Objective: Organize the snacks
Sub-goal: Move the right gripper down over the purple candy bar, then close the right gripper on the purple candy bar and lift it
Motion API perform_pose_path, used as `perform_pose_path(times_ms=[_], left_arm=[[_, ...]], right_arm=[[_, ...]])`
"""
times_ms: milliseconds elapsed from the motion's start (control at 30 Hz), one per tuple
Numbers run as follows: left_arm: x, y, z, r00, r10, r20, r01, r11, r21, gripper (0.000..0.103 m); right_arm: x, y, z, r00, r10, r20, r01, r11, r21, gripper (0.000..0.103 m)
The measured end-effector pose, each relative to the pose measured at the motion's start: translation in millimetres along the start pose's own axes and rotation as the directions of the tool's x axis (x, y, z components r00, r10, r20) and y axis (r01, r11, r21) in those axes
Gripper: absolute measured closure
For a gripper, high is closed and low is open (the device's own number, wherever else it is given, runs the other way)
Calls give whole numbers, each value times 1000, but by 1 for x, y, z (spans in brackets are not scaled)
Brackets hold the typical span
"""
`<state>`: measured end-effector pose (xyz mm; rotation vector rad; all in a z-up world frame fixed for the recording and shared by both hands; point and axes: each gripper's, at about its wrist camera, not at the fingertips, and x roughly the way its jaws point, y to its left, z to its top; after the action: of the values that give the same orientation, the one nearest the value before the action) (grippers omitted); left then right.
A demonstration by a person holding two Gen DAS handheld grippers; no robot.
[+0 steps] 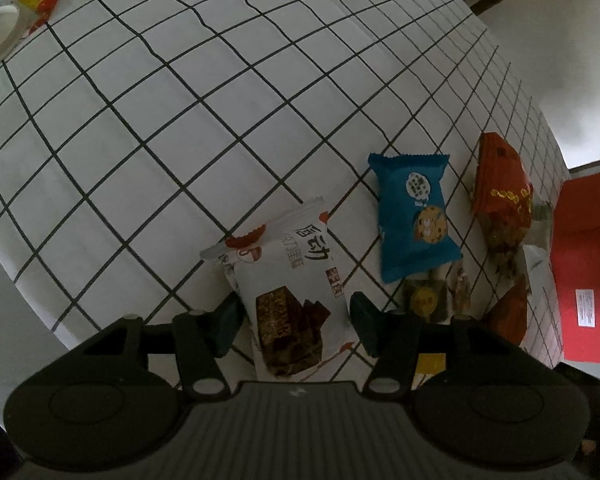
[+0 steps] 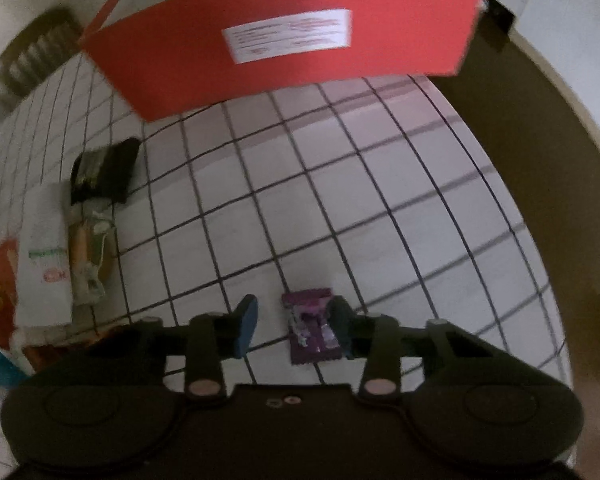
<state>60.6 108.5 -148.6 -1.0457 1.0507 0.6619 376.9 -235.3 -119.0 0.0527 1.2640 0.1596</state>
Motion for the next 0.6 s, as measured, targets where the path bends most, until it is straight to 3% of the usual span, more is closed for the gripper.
perform_pose_path(times_ms=[300, 600], left_arm=[[-15, -9, -4, 998, -43, 36, 40, 995, 92, 47], [-16, -24, -7, 996, -78, 30, 72, 981, 180, 50]], right_arm=[[-1, 17, -13, 999, -40, 20, 44, 974, -224, 78], [-4, 12, -21, 997, -25, 73, 42, 971, -237, 82]])
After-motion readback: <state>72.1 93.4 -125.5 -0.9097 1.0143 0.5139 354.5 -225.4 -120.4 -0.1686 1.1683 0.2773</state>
